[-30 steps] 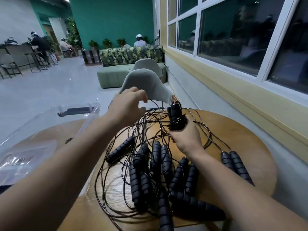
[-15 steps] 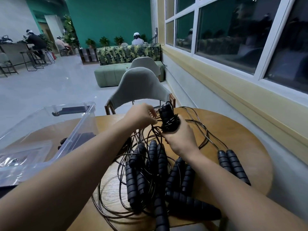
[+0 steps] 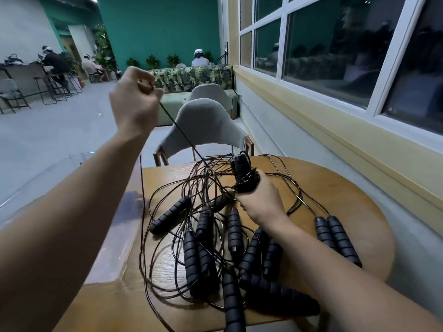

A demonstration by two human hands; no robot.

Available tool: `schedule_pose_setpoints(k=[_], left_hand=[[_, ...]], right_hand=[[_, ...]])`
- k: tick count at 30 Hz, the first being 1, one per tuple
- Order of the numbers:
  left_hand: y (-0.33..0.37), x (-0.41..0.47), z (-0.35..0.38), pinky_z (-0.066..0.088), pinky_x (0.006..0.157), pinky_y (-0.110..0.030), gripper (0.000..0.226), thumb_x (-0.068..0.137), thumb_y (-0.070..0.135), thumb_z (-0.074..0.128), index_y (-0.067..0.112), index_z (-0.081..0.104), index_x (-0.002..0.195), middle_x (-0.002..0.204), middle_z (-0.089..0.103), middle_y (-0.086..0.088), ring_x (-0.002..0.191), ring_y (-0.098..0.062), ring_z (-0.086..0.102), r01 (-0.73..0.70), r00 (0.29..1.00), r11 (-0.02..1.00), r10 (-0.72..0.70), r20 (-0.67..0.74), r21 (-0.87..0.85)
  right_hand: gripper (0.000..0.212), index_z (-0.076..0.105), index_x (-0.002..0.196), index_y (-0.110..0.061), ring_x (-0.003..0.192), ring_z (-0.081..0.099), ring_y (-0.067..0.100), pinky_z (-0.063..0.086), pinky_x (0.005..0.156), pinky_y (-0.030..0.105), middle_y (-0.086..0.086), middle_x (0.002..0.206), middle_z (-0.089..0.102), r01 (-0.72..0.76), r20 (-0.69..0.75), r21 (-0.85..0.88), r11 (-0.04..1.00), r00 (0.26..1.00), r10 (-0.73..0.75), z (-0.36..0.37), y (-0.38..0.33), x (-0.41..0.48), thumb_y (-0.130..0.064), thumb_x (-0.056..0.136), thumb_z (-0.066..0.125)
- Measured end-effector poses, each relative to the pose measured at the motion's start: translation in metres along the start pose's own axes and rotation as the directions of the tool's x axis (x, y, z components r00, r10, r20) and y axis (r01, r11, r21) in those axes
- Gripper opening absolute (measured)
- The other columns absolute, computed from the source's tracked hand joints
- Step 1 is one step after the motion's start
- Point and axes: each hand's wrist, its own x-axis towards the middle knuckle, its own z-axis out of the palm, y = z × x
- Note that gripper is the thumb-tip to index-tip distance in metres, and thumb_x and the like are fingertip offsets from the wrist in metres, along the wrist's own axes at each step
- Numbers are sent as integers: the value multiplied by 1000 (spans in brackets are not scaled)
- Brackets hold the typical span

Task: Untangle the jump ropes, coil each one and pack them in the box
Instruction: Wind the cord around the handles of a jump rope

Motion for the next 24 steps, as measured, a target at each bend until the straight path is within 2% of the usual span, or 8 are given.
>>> schedule_pose_setpoints(k=[2,4,7,9,14,17,20,24], left_hand=[[-14,6,-9,62,89,-35,22,89,27,78,25,72,110,105,78,1,95,-16,74,-12,1000,987,7,28,162],[-23,4,-10,63,84,-41,21,91,31,79,19,75,107,100,78,-7,91,-25,74,-1,979,942,-67,191,336],[-24,-14,-3,64,79,-44,28,89,40,82,14,79,99,85,76,-7,82,-28,73,-5,863,867,-248,440,499],[-21,-28,6,60,71,-38,23,91,40,79,18,80,96,82,73,-5,78,-28,70,-104,838,832,-222,498,545],[-2,-66,39,56,77,-41,19,94,32,66,26,81,105,97,55,-4,89,-32,60,-381,817,853,132,561,355],[19,-79,48,54,90,-47,29,88,45,57,34,76,106,113,64,3,103,-27,62,-486,662,863,259,704,140],[35,-87,55,52,93,-45,33,91,42,49,32,71,114,111,71,5,106,-29,64,-519,501,848,196,843,111],[34,-98,66,50,86,-37,19,101,41,52,26,60,109,96,66,5,97,-28,61,-495,414,852,60,908,169]], right_hand=[[32,61,104,-27,78,68,13,46,62,28,-6,88,72,10,-7,-8,1000,1000,-10,1,0,0,-15,83,81],[32,61,105,-27,78,68,12,46,62,27,-5,88,72,19,-7,-7,1000,1000,-19,2,-1,0,-15,84,82],[32,61,106,-28,79,68,13,50,64,30,-3,88,72,29,-9,3,1000,1000,-29,4,-2,0,-17,84,81],[30,60,103,-28,79,68,14,51,65,32,-3,88,72,36,-14,4,999,999,-36,5,-2,-1,-19,84,81],[30,60,100,-27,79,68,15,55,67,35,-4,86,72,46,-3,5,999,999,-46,4,-2,-3,-15,83,81],[31,59,99,-27,78,67,15,49,64,32,-4,86,71,39,4,5,999,999,-39,2,-2,-3,-13,83,80],[28,58,96,-27,76,69,20,53,63,35,-2,84,72,33,-1,8,999,999,-33,1,-1,-3,-15,82,78],[28,58,96,-27,74,72,21,58,67,40,-2,81,73,26,-13,4,1000,1000,-26,0,0,-2,-16,81,78]])
